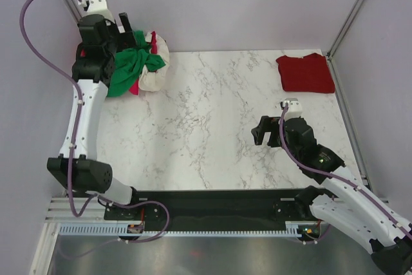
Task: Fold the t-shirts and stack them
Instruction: Grab the tshirt from the pile
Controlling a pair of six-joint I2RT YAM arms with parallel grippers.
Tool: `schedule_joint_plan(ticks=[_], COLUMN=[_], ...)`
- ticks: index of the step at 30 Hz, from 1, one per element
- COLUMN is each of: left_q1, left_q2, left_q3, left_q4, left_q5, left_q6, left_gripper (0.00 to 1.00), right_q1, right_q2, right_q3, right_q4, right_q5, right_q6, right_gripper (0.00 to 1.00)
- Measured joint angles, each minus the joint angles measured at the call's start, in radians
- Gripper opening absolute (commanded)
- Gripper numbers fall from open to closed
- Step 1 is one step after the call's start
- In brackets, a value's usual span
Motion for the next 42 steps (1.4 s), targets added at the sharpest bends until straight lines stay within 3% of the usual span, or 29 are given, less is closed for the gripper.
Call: schedule_joint_plan(ticks=[6,11,16,20,21,26,36,42], left_q1=[0.153,0.161,0.159,0.162,0.162,0.163,0.158,0.052], left_q2=[0.248,0.433,0.475,0.475,0.475,0.475,0.473,0.439], left_q3=[-0.006,-0.004,-0.004,-0.004,-0.004,-0.004,0.027,0.353], left_q4=[0.002,-0.019,-0.026,-0.022,-0.021,-0.018,-0.035,-0.099], left_q5=[0.05,0.047,0.032,0.022,0.022,0.022,0.059,0.102], left_q6=[-0.079,-0.087,-0.088,-0.09,-0.092,-0.096,-0.126,-0.145], left_gripper=[0.94,0.91,0.86,0.6,0.46,0.02,0.02,0.02], right_q1=[0.0,0.0,0.0,0.0,0.0,0.0,0.0,0.0], right_q2=[0.007,0.012,0.039,0.064,0.07,0.079,0.079,0.081], right_q3=[0.0,0.0,0.0,0.0,0.0,0.0,-0.001,-0.001], right_q4=[-0.004,-0.008,-0.008,-0.008,-0.008,-0.008,-0.007,-0.008], right_q5=[0.003,0.003,0.011,0.014,0.014,0.021,0.039,0.053], right_q6=[0.0,0.0,0.0,0.0,0.0,0.0,0.0,0.0], right_gripper=[0.98,0.98,0.98,0.98,0.98,0.98,0.98,0.98])
